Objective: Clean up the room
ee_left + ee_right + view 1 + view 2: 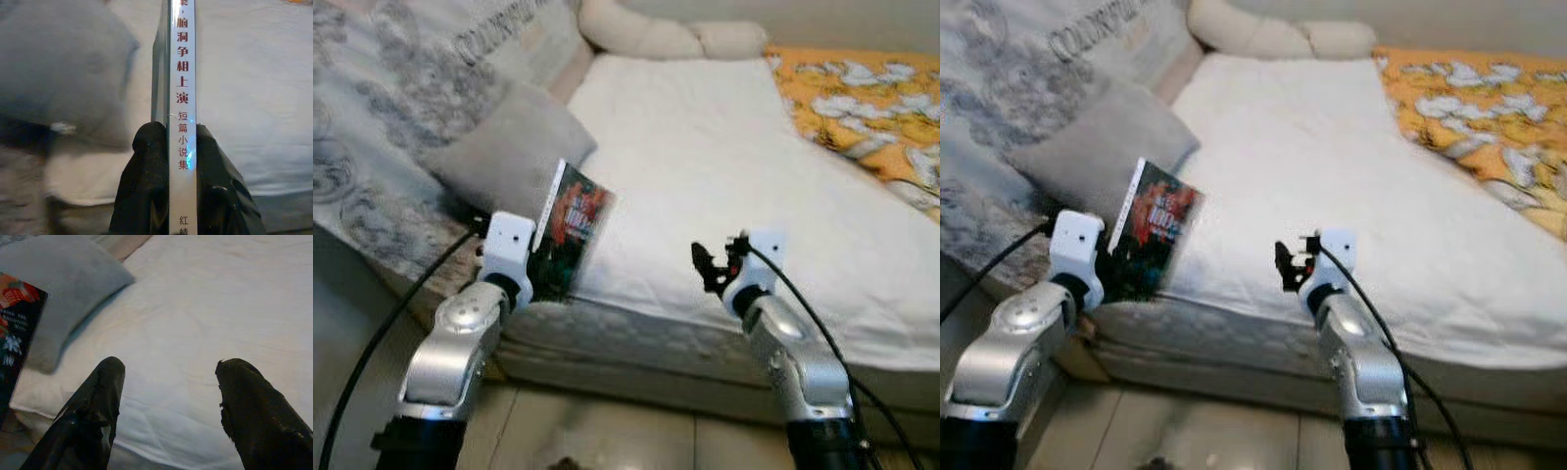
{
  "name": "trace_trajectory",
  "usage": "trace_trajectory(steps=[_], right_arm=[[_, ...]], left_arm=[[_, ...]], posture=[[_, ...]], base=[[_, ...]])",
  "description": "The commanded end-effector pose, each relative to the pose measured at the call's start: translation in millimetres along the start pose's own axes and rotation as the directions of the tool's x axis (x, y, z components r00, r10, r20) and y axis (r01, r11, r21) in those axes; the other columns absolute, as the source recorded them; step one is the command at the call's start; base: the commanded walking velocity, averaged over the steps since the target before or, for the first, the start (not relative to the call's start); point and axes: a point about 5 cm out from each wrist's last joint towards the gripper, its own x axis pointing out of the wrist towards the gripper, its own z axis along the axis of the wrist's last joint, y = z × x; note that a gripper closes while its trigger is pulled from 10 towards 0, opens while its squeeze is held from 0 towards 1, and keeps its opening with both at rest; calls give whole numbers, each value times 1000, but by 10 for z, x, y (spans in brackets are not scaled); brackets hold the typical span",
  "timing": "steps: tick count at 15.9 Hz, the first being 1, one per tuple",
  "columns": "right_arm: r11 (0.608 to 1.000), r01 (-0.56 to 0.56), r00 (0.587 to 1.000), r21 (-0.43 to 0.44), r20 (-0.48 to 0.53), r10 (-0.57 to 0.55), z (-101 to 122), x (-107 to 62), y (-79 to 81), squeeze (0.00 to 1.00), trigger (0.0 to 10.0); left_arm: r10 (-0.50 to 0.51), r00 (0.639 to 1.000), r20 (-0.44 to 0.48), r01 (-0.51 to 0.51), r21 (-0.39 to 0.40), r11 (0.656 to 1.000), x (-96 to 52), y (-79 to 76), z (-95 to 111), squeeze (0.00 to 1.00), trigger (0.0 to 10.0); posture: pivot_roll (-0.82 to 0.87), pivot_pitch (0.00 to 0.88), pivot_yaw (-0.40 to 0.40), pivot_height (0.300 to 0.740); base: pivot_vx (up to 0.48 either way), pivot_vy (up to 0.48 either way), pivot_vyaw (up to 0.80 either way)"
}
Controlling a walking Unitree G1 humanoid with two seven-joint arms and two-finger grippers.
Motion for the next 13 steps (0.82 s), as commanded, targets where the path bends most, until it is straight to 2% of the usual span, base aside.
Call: trace_trajectory(steps=[1,13], right_arm=[[1000,-12,1000,-7,11,13,46,7,17,0,10000],[1000,-10,1000,-1,9,10,30,23,20,0,10000]], left_arm=[[17,999,52,-17,9,1000,-8,34,119,0,10000],[26,999,42,-27,27,999,-13,95,102,0,10000]], posture=[[-49,0,30,740],[-48,0,44,740]], base=[[360,0,0],[348,0,0]])
